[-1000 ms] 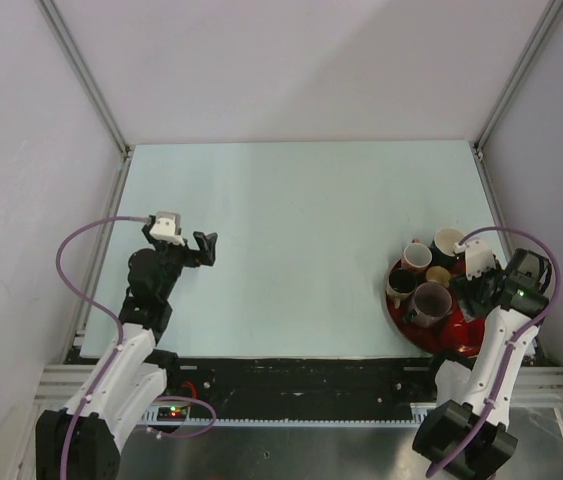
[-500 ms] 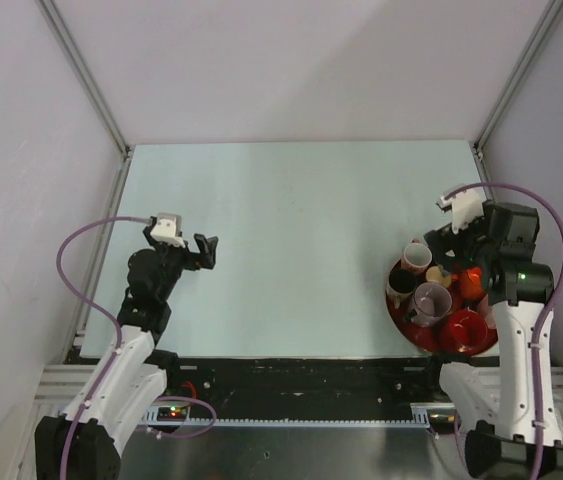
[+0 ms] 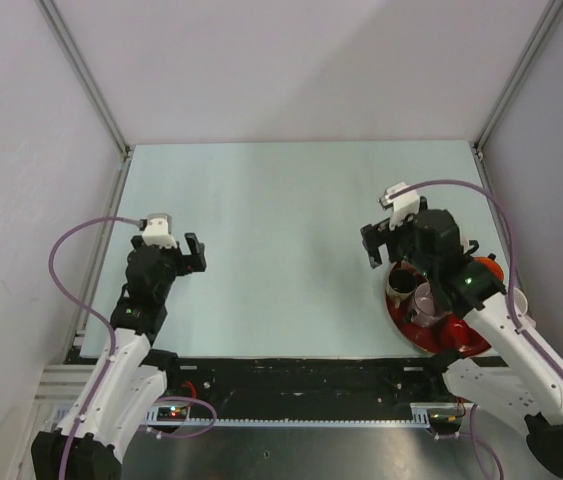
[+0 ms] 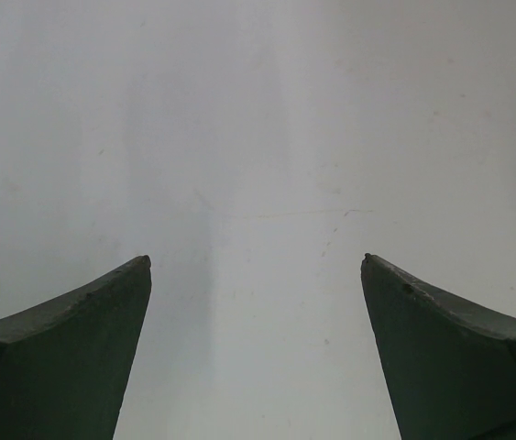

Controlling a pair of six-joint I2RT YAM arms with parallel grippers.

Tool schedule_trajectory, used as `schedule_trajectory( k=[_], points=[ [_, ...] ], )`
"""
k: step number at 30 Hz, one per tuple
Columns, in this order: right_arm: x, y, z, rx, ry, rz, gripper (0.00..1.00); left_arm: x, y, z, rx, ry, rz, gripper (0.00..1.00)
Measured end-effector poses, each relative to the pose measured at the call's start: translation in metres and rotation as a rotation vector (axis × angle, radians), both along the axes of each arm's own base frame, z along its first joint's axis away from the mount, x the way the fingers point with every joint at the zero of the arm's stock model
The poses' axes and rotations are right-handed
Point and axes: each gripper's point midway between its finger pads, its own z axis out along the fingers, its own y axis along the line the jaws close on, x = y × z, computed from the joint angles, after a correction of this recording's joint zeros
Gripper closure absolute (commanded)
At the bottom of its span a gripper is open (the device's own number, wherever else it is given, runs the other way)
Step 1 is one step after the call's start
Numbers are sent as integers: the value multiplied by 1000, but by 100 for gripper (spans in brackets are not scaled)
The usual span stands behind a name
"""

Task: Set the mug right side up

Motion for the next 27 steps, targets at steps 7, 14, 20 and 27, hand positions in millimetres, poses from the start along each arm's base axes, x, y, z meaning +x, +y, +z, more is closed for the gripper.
schedule_trajectory(
  k=[7,14,20,27],
  points=[
    [-17,-15,-48,95,-44,-76,0,-13,31,-1,45,13,158,0],
    [-24,-67,-56,233,-146,-254,0,-17,44,-3,63,21,214,0],
    [-31,-78,-63,290,-197,-270,1,-18,46,-5,51,32,219,0],
    [-31,-73,-67,300,-187,-243,0,-21,37,-5,21,34,176,0]
  ],
)
